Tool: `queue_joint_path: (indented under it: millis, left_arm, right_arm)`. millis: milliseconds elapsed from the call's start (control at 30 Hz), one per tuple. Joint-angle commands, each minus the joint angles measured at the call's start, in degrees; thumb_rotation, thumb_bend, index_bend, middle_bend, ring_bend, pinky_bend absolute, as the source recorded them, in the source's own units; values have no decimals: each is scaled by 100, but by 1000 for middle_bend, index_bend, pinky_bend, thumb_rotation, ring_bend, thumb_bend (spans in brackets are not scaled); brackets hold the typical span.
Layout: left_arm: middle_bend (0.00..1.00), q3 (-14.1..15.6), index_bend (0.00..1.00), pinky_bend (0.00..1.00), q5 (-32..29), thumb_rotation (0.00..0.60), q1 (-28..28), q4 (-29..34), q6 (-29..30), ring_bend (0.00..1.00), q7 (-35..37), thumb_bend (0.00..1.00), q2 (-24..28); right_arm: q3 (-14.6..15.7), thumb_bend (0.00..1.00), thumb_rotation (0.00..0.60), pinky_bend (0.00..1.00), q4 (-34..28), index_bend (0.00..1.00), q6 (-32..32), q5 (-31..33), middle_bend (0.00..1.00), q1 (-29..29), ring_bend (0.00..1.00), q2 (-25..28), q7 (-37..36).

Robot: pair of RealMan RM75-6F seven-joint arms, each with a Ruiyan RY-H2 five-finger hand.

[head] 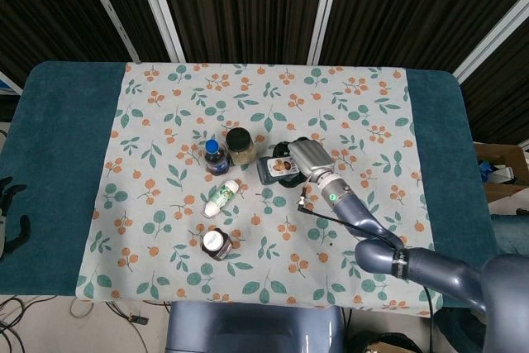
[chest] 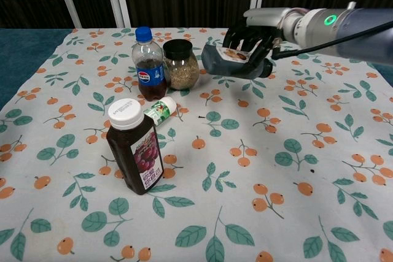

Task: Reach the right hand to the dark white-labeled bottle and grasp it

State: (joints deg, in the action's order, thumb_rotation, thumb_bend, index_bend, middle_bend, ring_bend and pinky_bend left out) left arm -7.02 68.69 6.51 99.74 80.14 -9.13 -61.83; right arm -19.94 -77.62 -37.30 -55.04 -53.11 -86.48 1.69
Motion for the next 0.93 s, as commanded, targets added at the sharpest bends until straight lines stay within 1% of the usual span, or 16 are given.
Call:
queue_joint_path:
  millis: [33, 167, 300, 367, 400, 433, 500, 567, 633, 667, 700, 733, 867, 933]
  left_arm:
    - [69, 5, 207, 16, 7, 600, -8, 9, 20, 104, -13, 528, -6]
    - [69, 8, 209, 16, 13, 600, -22, 23, 61, 104, -37, 528, -13]
    - [69, 14, 209, 16, 17, 600, -36, 33, 89, 104, -48, 528, -16]
    - [69, 15, 210, 16, 18, 600, -42, 36, 100, 104, -50, 527, -16]
    - [69, 15, 210, 16, 16, 600, -43, 36, 102, 104, -50, 528, -15]
    - [69, 15, 210, 16, 15, 600, -44, 37, 102, 104, -51, 528, -15]
    - [69, 13, 211, 16, 5, 600, -46, 41, 102, 104, -50, 528, -13]
    - [69, 14, 211, 16, 5, 600, -48, 41, 106, 104, -56, 528, -14]
    - [69, 15, 211, 16, 8, 600, -49, 43, 112, 104, -63, 527, -16]
    - [69, 16, 211, 16, 9, 600, -50, 45, 113, 104, -64, 527, -17]
    - [69, 18, 211, 16, 12, 600, -50, 45, 115, 104, -67, 528, -17]
    - [69, 20, 211, 16, 15, 600, -50, 44, 114, 104, -71, 528, -18]
    - [69, 18, 212, 16, 16, 600, -51, 46, 125, 104, -80, 528, -22]
    - [69, 16, 211, 16, 9, 600, -52, 48, 122, 104, -80, 528, -22]
  right_arm:
    - [-302, 415, 600, 221, -861, 526, 317, -437, 529, 603, 448, 921, -1211]
    - [-542, 415, 600, 221, -1333, 526, 585, -1049, 524, 1043, 446, 1513, -2497]
    - [-740, 414, 600, 221, -1600, 526, 667, -1882, 522, 1449, 444, 1909, -4049]
    - [-738, 415, 600, 221, -1677, 526, 526, -2425, 522, 1673, 443, 2101, -4914]
    - [-704, 415, 600, 221, -1704, 525, 399, -2722, 521, 1784, 443, 2209, -5402]
    - [-664, 415, 600, 221, -1707, 526, 295, -2941, 521, 1845, 442, 2277, -5739]
    - [-464, 415, 600, 221, -1623, 526, -133, -3626, 520, 1983, 441, 2473, -6826]
    - [-143, 415, 600, 221, -1376, 525, -711, -4361, 517, 2019, 441, 2642, -7983]
    - [227, 415, 600, 221, -964, 525, -1407, -5024, 513, 1978, 439, 2752, -9135]
    - [351, 415, 600, 221, -800, 525, -1656, -5218, 511, 1962, 437, 2784, -9487]
    - [409, 414, 600, 221, -506, 525, -1734, -5351, 510, 1678, 436, 2592, -9949]
    - [537, 414, 600, 221, -233, 525, -1963, -5481, 509, 1587, 433, 2530, -10354]
    - [1092, 416, 600, 221, 702, 526, -3246, -5982, 506, 1489, 424, 2496, -12007]
    - [1241, 416, 600, 221, 1034, 525, -3745, -6076, 503, 1501, 421, 2451, -12568]
